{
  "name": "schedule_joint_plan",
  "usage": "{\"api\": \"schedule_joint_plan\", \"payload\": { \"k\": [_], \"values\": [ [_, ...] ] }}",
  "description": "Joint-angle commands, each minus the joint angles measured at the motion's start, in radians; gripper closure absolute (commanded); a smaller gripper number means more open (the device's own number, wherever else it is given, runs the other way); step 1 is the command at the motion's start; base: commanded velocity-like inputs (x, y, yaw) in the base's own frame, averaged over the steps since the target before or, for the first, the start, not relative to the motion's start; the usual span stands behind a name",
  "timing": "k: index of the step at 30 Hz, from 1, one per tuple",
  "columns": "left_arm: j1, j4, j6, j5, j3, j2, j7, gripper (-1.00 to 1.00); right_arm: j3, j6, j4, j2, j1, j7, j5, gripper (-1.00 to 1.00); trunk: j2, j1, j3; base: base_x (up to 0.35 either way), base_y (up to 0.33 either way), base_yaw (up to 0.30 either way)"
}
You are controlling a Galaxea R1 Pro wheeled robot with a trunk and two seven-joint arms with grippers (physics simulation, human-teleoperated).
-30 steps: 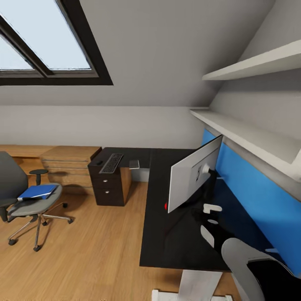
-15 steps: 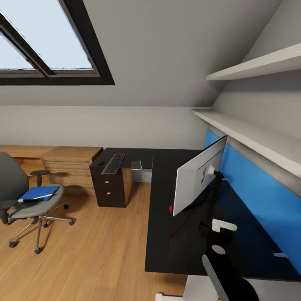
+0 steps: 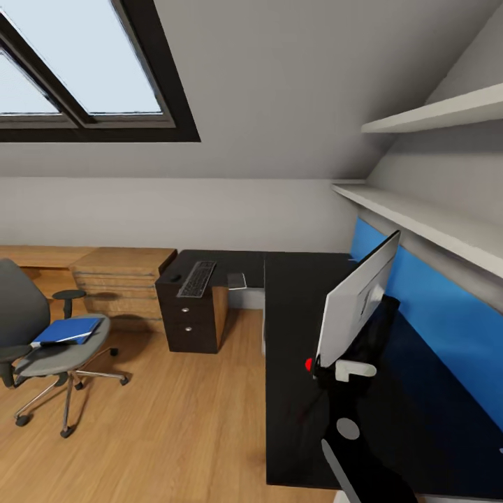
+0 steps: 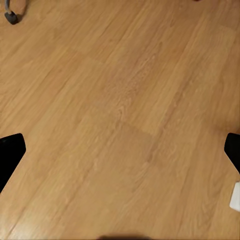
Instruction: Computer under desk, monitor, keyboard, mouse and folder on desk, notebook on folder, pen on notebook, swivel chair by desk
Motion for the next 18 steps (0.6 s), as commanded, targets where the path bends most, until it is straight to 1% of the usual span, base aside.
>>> {"api": "schedule_joint_plan", "payload": {
  "k": [1, 2, 3, 8, 10, 14, 18],
  "values": [
    [-0.001, -0.001, -0.002, 0.002, -0.009, 0.001, 0.009, -1.0, 0.004, -0.013, 0.0, -0.001, -0.001, -0.008, 0.012, -1.0, -0.002, 0.001, -0.002, 0.029, 0.017, 0.0],
    [-0.001, -0.001, -0.002, 0.002, -0.009, 0.001, 0.008, -1.0, 0.004, -0.022, 0.0, -0.001, -0.001, -0.008, 0.019, -1.0, -0.002, 0.001, -0.002, 0.047, 0.014, 0.0],
    [-0.001, -0.001, -0.002, 0.001, -0.009, 0.001, 0.007, -1.0, 0.004, -0.045, 0.005, -0.001, -0.001, -0.011, 0.035, -1.0, -0.002, 0.001, -0.002, 0.163, 0.051, 0.0],
    [-0.001, -0.001, -0.002, 0.0, -0.01, 0.0, 0.005, -1.0, 0.004, -0.108, 0.05, 0.0, -0.001, -0.022, 0.054, -1.0, -0.002, 0.001, -0.002, 0.196, 0.068, 0.0],
    [-0.001, -0.001, -0.002, 0.0, -0.01, 0.0, 0.005, -1.0, 0.004, -0.118, 0.056, 0.0, -0.001, -0.023, 0.061, -1.0, -0.002, 0.001, -0.002, 0.088, 0.035, 0.0],
    [-0.001, -0.001, -0.002, 0.0, -0.01, -0.001, 0.004, -1.0, 0.004, -0.123, 0.06, 0.0, -0.001, -0.023, 0.077, -1.0, -0.002, 0.001, -0.002, 0.189, 0.132, 0.0],
    [-0.001, -0.001, -0.002, 0.0, -0.01, -0.001, 0.005, -1.0, 0.004, -0.125, 0.06, 0.0, -0.001, -0.025, 0.081, -1.0, -0.002, 0.001, -0.002, 0.102, 0.067, 0.0]
  ]
}}
